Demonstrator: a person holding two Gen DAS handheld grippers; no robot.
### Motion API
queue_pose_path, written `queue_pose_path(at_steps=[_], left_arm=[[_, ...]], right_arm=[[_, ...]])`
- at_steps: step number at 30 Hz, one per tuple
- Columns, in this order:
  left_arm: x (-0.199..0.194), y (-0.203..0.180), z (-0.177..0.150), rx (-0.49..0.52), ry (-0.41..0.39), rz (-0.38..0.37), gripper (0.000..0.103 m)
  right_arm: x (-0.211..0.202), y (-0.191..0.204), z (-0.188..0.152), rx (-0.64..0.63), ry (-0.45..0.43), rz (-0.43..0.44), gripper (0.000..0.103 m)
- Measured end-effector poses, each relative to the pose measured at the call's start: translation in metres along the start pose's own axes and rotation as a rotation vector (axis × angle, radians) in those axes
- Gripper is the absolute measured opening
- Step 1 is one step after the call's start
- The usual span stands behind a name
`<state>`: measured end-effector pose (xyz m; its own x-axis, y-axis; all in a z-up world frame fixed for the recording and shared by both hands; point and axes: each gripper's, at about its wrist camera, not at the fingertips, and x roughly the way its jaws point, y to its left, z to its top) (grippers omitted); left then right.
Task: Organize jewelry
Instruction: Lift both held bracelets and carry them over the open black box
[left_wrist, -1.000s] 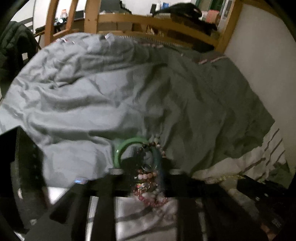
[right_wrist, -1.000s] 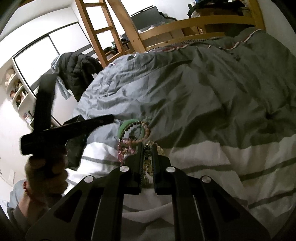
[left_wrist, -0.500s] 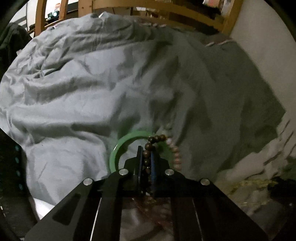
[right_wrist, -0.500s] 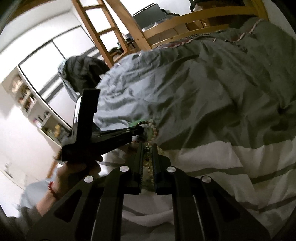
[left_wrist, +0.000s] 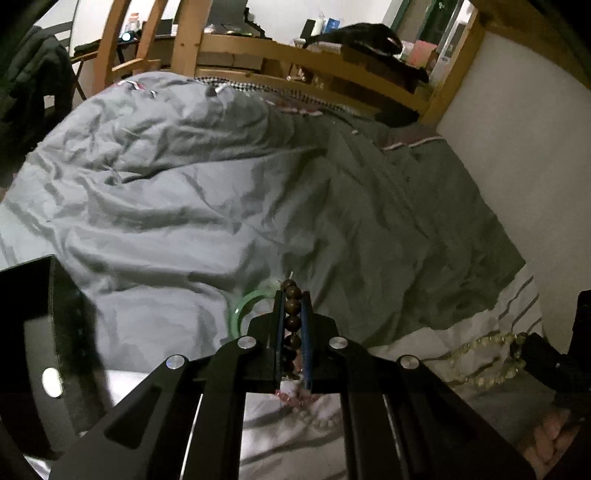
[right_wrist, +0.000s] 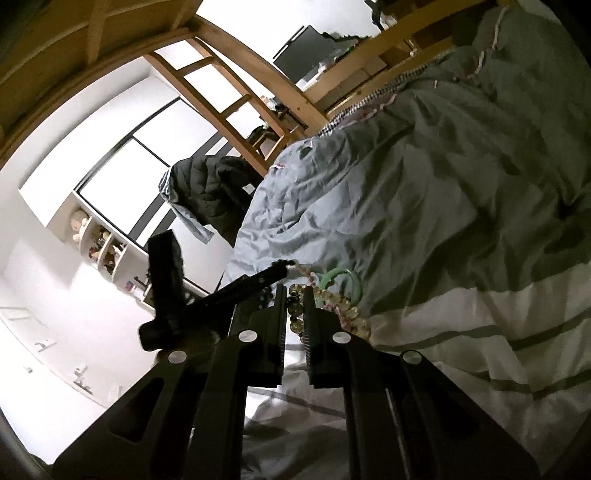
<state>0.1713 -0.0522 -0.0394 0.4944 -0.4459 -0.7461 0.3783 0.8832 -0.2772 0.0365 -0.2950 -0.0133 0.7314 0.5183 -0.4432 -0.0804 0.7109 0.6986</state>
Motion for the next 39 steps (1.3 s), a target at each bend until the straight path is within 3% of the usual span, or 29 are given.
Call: queue_pose_path(at_steps=[15, 29, 39], left_arm=[[-0.098, 0.048, -0.007, -0.054, -0.073, 0.144, 0.008], [-0.139, 0.155, -0.017, -0.222, -0.074, 0.241, 0.008], [-0.132, 0.193, -0.02, -0.258, -0.041, 0.249, 0.008]], right_arm=[[0.024, 0.083, 0.002, -0.12, 0.095, 0.02, 0.01], [0.124, 0.151, -0.007, -0.194, 0.226, 0.051, 0.01], [0.208, 0.185, -0.03, -0.231, 0.34, 0.068, 0.01]])
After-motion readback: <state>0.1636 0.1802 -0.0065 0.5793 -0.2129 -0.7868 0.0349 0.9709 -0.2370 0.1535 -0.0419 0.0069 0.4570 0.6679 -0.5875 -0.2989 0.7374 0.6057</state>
